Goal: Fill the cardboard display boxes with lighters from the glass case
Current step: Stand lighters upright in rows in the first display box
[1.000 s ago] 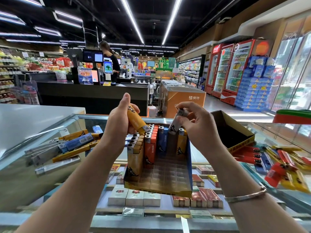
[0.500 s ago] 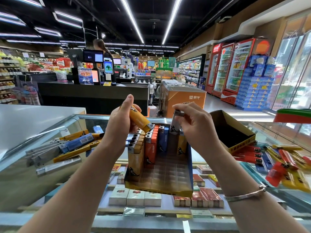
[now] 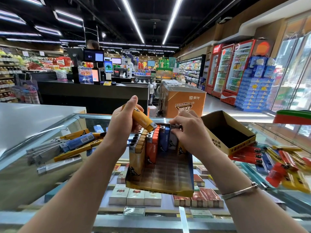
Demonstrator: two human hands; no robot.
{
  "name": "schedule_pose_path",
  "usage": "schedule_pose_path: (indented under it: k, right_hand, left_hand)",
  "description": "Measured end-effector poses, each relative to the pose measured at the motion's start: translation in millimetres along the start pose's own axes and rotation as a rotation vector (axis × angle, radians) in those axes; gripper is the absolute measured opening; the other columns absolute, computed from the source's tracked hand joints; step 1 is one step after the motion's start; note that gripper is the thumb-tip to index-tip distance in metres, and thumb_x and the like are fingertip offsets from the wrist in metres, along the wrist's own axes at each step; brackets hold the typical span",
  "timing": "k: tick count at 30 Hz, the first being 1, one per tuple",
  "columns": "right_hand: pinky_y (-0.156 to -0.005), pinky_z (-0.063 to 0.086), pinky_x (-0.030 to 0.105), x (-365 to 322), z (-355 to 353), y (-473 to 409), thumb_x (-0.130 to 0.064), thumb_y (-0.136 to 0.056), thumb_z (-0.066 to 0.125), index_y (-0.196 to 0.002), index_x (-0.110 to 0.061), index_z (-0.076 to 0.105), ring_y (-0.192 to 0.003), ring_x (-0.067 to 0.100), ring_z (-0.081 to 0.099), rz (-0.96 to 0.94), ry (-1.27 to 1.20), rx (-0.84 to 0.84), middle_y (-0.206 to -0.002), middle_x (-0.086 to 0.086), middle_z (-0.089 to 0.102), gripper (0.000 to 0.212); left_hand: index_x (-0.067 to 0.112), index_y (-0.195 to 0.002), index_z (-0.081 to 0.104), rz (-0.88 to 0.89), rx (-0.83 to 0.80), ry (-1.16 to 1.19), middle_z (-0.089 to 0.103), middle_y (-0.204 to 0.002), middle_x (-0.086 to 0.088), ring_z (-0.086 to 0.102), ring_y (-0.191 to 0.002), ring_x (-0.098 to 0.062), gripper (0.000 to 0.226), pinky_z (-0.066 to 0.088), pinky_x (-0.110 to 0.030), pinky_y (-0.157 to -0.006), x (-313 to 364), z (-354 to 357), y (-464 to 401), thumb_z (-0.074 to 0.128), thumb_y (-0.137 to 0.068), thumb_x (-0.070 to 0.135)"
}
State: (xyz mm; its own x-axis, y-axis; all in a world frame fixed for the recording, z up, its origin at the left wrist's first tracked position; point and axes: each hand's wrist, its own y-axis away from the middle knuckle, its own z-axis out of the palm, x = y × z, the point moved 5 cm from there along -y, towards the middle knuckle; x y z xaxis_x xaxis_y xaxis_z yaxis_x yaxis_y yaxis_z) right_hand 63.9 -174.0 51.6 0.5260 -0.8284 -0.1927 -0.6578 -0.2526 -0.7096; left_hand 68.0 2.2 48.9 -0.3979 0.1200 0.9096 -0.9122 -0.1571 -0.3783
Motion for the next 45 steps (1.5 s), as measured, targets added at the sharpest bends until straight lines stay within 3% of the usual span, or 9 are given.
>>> schedule_pose_path:
  k: [8,15,22,25,27,29,31,38,45]
  right_hand:
    - [-0.086,0.04,0.037,0.8,-4.5,1.6,-0.005,-0.081,0.068,-0.098,-0.008,0.072,-0.09,0.017,0.049,-0.032,-0.123,-0.049,-0.081,-0.013,0.054,0.017]
    - [-0.078,0.019,0.026,-1.9,0.3,3.5,-0.016,-0.085,0.064,-0.097,-0.016,0.072,-0.094,0.015,0.039,-0.052,0.111,0.017,-0.089,-0.007,0.066,0.014]
    - [-0.08,0.019,0.026,6.6,5.4,5.0,-0.025,-0.089,0.06,-0.112,-0.023,0.068,-0.094,0.011,0.023,-0.001,0.174,-0.044,-0.094,-0.008,0.04,0.025]
    - [-0.077,0.023,0.025,11.2,-1.7,4.3,-0.023,-0.088,0.062,-0.103,-0.021,0.07,-0.092,0.012,0.037,0.104,-0.098,0.043,-0.086,-0.009,0.052,0.018]
    - [-0.076,0.037,0.021,14.5,-11.1,3.0,-0.025,-0.087,0.062,-0.087,-0.023,0.071,-0.085,0.01,0.052,0.222,-0.552,0.109,-0.077,-0.012,0.062,0.009]
    - [-0.066,0.044,0.013,10.7,-17.0,1.8,-0.039,-0.08,0.061,-0.079,-0.026,0.07,-0.071,0.003,0.057,0.276,-0.966,0.078,-0.071,-0.009,0.066,0.016]
    - [-0.062,0.047,0.015,5.5,-17.6,1.5,-0.043,-0.071,0.065,-0.084,-0.023,0.07,-0.066,0.006,0.057,0.257,-1.153,0.007,-0.073,-0.003,0.069,0.024]
    - [-0.057,0.053,0.02,-3.0,-16.3,1.4,-0.014,-0.068,0.069,-0.084,-0.017,0.069,-0.061,0.015,0.066,0.258,-1.214,0.08,-0.072,0.002,0.071,0.016]
    - [-0.052,0.05,0.02,13.2,-40.9,-0.2,0.004,-0.081,0.061,-0.087,-0.013,0.068,-0.058,0.011,0.058,0.225,-1.111,0.131,-0.073,0.003,0.067,0.02]
  left_hand:
    - [0.015,-0.076,0.056,0.011,-0.012,0.004,0.051,-0.043,0.011,0.047,-0.041,-0.004,0.036,0.04,-0.016,-0.041,1.3,0.7,1.6,0.042,-0.094,0.043]
    - [0.016,-0.076,0.056,0.019,-0.015,-0.006,0.051,-0.044,0.01,0.048,-0.042,-0.005,0.036,0.041,-0.016,-0.042,1.2,0.4,1.8,0.043,-0.094,0.043]
    - [0.015,-0.083,0.058,0.039,-0.087,0.008,0.06,-0.058,0.004,0.056,-0.051,-0.01,0.021,0.04,-0.024,-0.051,3.8,2.8,4.7,0.052,-0.092,0.032]
    - [0.015,-0.086,0.058,0.066,-0.156,0.003,0.067,-0.065,0.002,0.063,-0.059,-0.013,0.017,0.044,-0.026,-0.058,5.5,6.4,6.6,0.06,-0.084,0.032]
    - [0.014,-0.088,0.057,0.073,-0.184,0.02,0.069,-0.066,0.0,0.066,-0.062,-0.015,0.025,0.049,-0.023,-0.058,5.9,8.3,6.7,0.063,-0.076,0.036]
    - [0.014,-0.087,0.056,0.083,-0.201,0.022,0.07,-0.069,0.001,0.068,-0.066,-0.015,0.027,0.052,-0.019,-0.058,5.9,9.2,5.7,0.065,-0.072,0.035]
    - [0.014,-0.084,0.055,0.111,-0.236,-0.014,0.071,-0.07,0.001,0.068,-0.068,-0.013,0.027,0.052,-0.018,-0.059,6.2,11.6,5.9,0.067,-0.07,0.035]
    - [0.013,-0.08,0.057,0.159,-0.35,-0.084,0.066,-0.064,0.005,0.061,-0.061,-0.004,0.03,0.046,-0.012,-0.057,5.0,21.3,8.6,0.073,-0.064,0.034]
    - [0.028,-0.099,0.061,0.041,-0.35,-0.145,0.068,-0.101,0.014,0.062,-0.093,0.004,0.02,0.043,-0.011,-0.076,-4.0,18.2,-0.7,0.064,-0.079,0.029]
